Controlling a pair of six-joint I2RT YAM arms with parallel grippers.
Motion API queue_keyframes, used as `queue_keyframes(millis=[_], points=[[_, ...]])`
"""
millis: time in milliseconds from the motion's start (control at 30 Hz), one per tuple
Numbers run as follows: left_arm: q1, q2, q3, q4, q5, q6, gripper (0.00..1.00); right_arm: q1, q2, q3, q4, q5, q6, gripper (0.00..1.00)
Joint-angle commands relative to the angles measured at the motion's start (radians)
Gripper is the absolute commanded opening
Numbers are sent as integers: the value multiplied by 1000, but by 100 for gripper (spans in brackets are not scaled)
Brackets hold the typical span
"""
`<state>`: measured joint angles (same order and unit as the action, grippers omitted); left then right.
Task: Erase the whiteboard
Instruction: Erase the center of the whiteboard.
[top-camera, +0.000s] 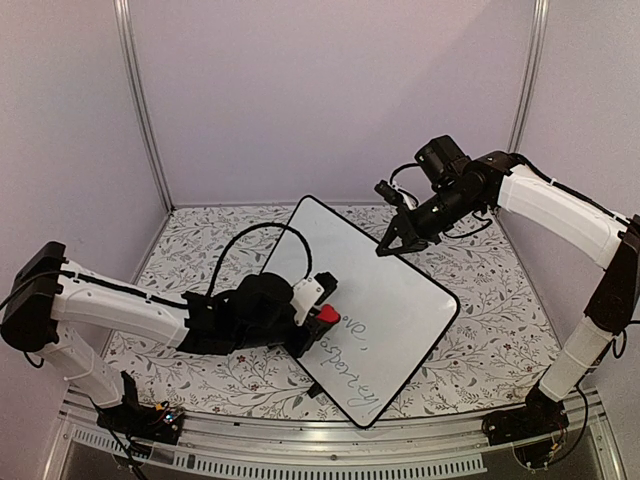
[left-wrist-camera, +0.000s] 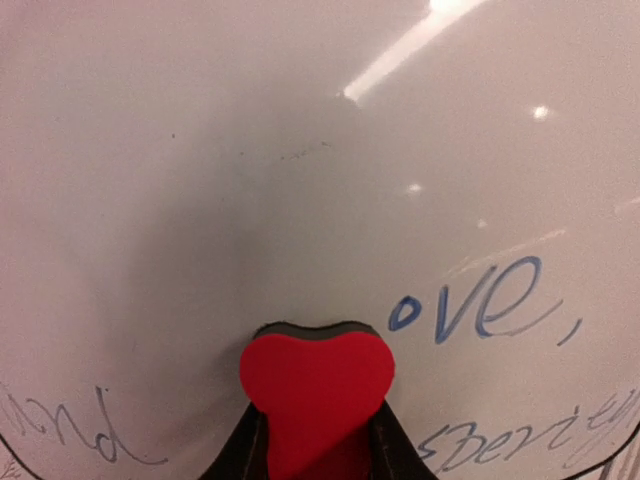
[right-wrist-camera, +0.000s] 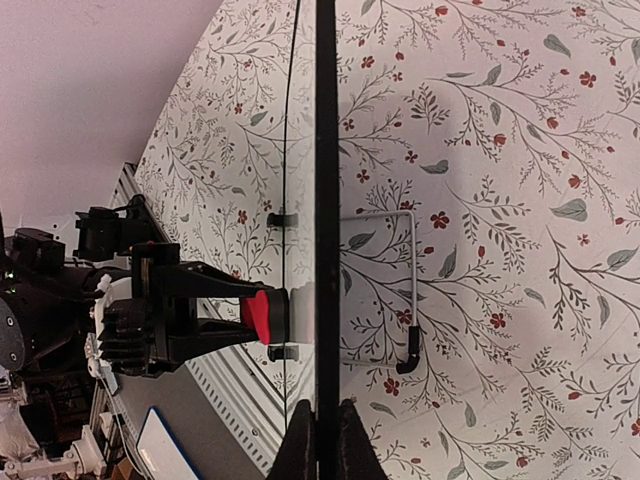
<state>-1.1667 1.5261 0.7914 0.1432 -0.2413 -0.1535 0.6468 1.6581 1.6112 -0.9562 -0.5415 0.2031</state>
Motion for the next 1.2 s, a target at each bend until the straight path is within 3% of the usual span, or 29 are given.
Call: queue_keyframes(millis=[0, 500, 900, 1167], points=[[3, 18, 43, 7, -26, 33, 0, 25, 14, 3, 19, -28, -36, 0], [-8, 7, 7, 35, 93, 33, 0, 25, 16, 5, 19, -29, -36, 0], [3, 27, 6, -25, -117, -24, 0, 25, 20, 9, 17, -31, -33, 0], [-11, 10, -13, 48, 28, 13, 0, 25, 22, 10, 15, -31, -34, 0]])
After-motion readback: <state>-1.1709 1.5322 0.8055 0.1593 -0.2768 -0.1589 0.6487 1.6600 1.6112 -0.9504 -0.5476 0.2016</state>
